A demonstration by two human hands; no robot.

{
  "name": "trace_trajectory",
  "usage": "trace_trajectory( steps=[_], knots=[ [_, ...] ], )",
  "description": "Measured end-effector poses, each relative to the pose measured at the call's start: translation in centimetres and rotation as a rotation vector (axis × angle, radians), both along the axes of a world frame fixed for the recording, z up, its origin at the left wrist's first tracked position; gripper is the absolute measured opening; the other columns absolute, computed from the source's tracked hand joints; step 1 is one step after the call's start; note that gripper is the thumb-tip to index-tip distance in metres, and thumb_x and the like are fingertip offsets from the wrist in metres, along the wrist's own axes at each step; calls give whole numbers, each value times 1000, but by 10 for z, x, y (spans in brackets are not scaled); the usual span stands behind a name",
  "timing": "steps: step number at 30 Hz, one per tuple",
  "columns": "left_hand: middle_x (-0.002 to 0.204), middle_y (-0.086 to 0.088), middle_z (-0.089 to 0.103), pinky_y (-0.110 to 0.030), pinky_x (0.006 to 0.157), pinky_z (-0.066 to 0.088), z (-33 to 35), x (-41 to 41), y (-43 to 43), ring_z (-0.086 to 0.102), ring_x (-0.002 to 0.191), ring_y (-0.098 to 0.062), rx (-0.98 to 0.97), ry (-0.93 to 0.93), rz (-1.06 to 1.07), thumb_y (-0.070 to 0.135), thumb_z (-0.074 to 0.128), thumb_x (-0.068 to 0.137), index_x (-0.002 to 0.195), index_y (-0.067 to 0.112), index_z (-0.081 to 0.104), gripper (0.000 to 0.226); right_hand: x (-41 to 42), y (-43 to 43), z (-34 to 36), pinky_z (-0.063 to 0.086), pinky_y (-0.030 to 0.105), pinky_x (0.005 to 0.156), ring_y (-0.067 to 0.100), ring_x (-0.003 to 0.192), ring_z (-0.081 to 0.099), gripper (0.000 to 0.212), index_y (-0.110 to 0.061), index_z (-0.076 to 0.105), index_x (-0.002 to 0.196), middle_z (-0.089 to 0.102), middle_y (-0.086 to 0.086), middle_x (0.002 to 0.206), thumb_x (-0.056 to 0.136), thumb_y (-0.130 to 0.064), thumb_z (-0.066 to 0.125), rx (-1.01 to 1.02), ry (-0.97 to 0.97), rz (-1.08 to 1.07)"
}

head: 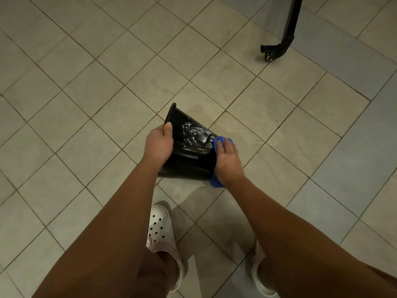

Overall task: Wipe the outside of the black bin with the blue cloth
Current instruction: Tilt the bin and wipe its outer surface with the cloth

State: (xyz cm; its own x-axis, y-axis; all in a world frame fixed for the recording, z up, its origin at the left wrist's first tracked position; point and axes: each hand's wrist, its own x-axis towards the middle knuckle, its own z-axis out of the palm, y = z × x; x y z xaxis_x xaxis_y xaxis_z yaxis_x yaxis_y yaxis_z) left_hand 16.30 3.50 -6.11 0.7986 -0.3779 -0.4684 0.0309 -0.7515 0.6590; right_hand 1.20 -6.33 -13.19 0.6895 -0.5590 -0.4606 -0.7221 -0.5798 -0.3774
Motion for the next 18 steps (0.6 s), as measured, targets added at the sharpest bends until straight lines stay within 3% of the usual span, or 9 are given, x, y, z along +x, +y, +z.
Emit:
trace_trajectory(
  steps=[2,4,6,8,13,18],
  knots=[
    [96,-13,67,-41,84,49,0,-1,0,62,91,-26,1,-24,-21,40,31,107,101,5,63,48,-4,-4,-3,16,37,114,29,139,12,64,-7,20,146,14,15,152,90,-7,50,70,-53,-119],
    [85,-8,62,-34,72,44,0,-1,-2,58,82,-21,27,-59,-60,38,29,108,95,5,61,47,-9,-2,-4,19,37,111,29,136,16,58,-7,23,144,18,16,150,91,-6,46,67,-22,-174],
    [78,-3,57,-27,62,37,1,-3,-5,53,73,-15,52,-100,-96,36,29,108,92,7,59,45,-12,5,2,18,39,114,33,138,14,73,-2,14,146,13,20,150,88,-12,58,50,67,-189],
    [77,0,56,-23,59,34,1,-3,-7,51,71,-10,57,-113,-105,36,28,108,93,9,58,43,-12,14,7,11,42,117,38,141,7,84,2,7,146,8,24,152,86,-14,63,-43,97,-73],
    [86,-4,59,-31,71,38,-1,-2,-3,57,83,-19,40,-72,-73,38,29,108,97,10,59,42,-4,10,1,7,37,118,34,142,6,95,-5,11,148,7,17,154,77,-14,73,-38,-6,-31],
    [90,-8,61,-30,71,38,2,-6,-6,56,83,-20,51,-108,-106,36,28,108,102,7,61,45,-6,-8,0,22,38,113,27,136,22,51,-12,25,145,23,10,149,97,-18,39,117,-81,-122]
  ],
)
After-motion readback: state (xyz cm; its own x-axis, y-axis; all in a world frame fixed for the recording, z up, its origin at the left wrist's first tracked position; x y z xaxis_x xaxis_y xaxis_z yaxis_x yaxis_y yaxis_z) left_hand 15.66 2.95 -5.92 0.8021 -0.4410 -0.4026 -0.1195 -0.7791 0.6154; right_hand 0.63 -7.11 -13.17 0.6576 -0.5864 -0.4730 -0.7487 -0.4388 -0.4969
